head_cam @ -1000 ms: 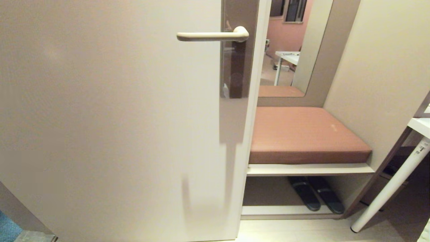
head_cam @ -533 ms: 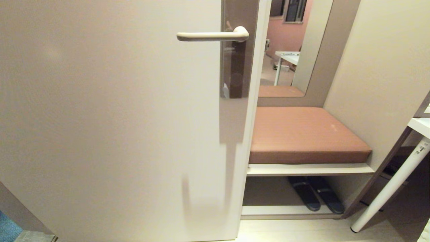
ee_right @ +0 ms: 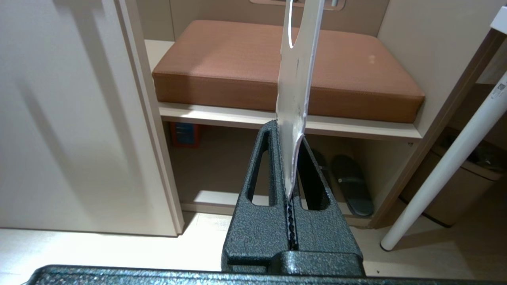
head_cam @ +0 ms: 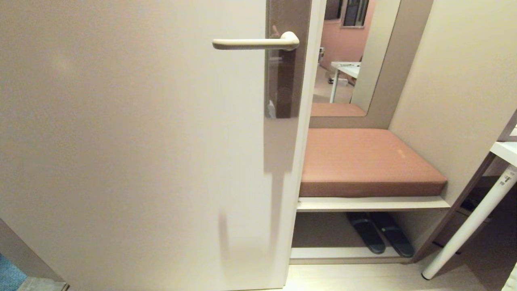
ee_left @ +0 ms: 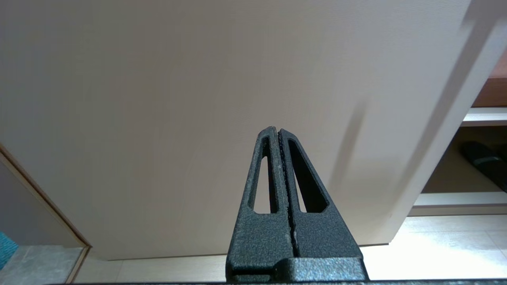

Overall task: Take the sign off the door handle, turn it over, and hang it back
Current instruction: Hand it to the other hand

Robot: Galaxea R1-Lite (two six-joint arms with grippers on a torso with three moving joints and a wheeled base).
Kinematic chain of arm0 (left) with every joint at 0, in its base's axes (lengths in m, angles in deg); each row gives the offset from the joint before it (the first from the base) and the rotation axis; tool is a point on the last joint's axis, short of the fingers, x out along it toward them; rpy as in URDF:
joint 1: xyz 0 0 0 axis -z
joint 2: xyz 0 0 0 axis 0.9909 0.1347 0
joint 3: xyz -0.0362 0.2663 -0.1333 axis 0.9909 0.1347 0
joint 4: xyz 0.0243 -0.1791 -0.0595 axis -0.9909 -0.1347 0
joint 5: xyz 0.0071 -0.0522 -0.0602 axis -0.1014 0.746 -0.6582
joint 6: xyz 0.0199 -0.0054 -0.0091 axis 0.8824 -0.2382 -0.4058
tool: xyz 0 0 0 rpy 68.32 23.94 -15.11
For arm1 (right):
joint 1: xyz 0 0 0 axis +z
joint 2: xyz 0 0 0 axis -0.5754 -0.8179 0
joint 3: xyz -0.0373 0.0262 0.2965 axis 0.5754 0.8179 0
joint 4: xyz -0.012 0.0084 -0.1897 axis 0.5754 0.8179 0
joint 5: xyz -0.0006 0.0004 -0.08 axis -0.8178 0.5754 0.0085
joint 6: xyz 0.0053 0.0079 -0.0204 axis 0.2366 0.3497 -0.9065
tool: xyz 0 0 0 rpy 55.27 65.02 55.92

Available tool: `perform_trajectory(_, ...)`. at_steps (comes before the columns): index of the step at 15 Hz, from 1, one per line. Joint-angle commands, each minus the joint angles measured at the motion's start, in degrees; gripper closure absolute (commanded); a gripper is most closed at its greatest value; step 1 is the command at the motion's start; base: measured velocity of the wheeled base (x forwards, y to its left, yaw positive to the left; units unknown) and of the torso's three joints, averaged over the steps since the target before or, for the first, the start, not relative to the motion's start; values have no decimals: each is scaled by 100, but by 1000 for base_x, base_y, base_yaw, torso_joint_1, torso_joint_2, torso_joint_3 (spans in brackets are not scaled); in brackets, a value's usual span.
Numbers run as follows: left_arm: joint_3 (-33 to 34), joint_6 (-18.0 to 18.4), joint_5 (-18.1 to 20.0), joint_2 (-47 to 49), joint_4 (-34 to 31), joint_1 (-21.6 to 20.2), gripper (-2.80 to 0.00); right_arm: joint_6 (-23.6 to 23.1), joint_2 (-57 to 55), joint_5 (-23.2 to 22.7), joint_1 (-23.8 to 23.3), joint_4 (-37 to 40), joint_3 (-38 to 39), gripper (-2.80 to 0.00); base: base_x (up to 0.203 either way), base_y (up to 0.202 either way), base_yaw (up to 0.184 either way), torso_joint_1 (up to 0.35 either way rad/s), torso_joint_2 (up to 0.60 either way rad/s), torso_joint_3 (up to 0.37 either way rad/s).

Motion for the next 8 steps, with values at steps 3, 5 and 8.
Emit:
perform_trajectory(3,-1,-2,6,9,-8,4,0,-3,-11,-2,7,0,0,0,0,0,0,0,0,0)
perform_trajectory(5,-1,-2,5,9,-7,4,0,-3,-11,-2,7,0,0,0,3,-120,8,4,4,1)
perform_trajectory(8,-7,-2,6,9,-16,-1,0,-3,-11,-2,-2,0,0,0,0,-195,0,2,3,3)
